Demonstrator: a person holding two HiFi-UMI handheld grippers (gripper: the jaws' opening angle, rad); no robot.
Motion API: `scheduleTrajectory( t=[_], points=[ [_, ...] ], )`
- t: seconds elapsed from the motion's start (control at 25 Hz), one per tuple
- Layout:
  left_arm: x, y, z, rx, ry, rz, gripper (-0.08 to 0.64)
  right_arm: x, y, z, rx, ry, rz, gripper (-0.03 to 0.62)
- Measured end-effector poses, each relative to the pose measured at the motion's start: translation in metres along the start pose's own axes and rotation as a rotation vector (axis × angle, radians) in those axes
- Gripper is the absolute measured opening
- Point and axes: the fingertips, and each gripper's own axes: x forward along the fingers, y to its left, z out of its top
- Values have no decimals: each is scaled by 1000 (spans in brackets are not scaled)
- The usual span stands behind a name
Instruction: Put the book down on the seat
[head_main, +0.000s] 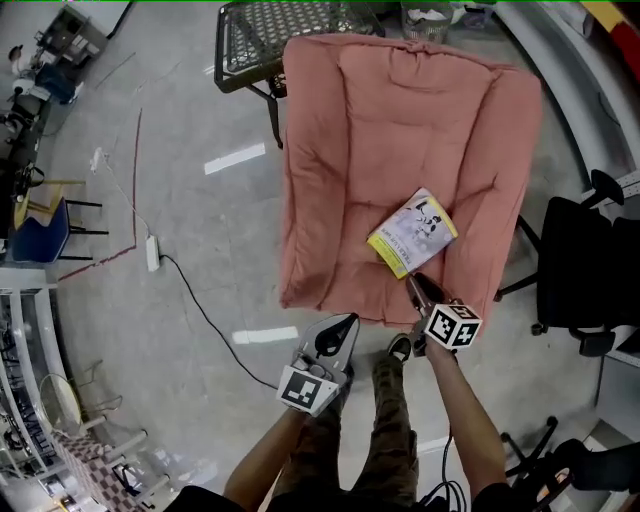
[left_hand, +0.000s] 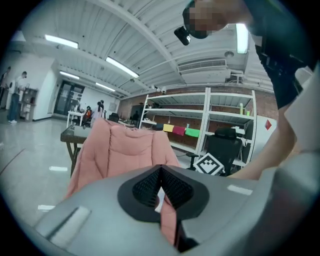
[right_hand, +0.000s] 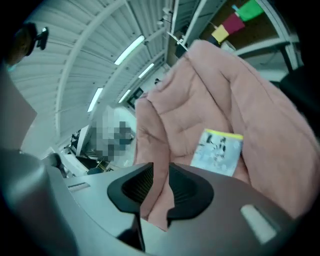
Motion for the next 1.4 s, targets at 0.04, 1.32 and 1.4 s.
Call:
scheduleTrajectory(
  t=[0.04, 1.32, 1.4],
  points=[
    [0, -3, 13, 14, -9, -5, 0, -12, 21, 13, -52, -30, 14, 102],
    [-36, -127, 259, 219, -257, -120, 0, -265, 275, 193, -713, -399, 88, 12],
    [-38, -127, 262, 213, -225, -117, 0, -266, 277, 194, -714, -406, 84, 12]
  ],
)
